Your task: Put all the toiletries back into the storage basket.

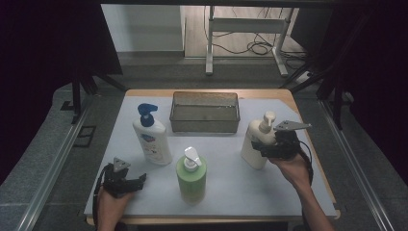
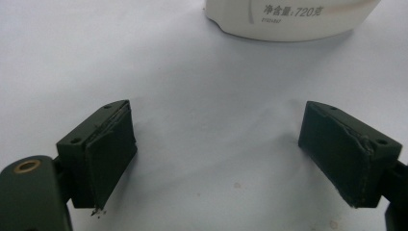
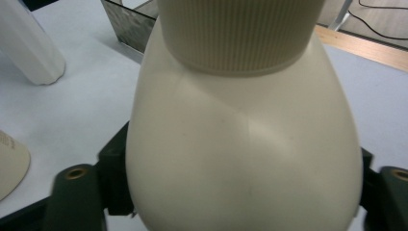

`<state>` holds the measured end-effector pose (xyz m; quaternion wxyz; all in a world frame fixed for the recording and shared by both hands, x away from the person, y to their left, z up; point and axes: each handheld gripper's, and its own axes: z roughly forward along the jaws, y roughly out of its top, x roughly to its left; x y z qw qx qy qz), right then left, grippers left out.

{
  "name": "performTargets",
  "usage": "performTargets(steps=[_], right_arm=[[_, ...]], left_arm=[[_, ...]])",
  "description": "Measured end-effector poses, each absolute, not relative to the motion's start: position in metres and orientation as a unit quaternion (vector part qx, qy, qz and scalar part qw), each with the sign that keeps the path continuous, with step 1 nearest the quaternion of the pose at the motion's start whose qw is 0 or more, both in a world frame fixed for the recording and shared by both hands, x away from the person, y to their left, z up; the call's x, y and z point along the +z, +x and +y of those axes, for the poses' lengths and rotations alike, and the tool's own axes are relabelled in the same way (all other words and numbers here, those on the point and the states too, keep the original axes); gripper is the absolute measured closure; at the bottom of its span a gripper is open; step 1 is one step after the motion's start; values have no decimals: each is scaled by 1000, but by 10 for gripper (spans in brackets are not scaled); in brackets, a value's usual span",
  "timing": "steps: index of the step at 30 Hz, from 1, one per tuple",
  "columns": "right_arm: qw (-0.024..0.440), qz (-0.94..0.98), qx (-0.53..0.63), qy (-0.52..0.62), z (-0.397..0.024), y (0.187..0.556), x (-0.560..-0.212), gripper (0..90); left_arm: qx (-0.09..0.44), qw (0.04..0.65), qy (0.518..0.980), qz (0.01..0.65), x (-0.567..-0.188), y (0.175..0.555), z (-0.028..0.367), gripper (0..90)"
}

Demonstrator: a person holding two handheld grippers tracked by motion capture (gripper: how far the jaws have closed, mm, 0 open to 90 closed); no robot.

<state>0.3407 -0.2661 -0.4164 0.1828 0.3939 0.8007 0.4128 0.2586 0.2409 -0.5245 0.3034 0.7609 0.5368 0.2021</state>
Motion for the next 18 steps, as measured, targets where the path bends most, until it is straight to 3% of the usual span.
performTargets(steps=[4,18], right_arm=[[185,804,407,393,-266,340,-415,360],[189,810,387,398,-262,340,-410,377]], left_arm=[[202,303,761,537,-524,259,241,122],[202,303,760,537,-525,259,241,122]])
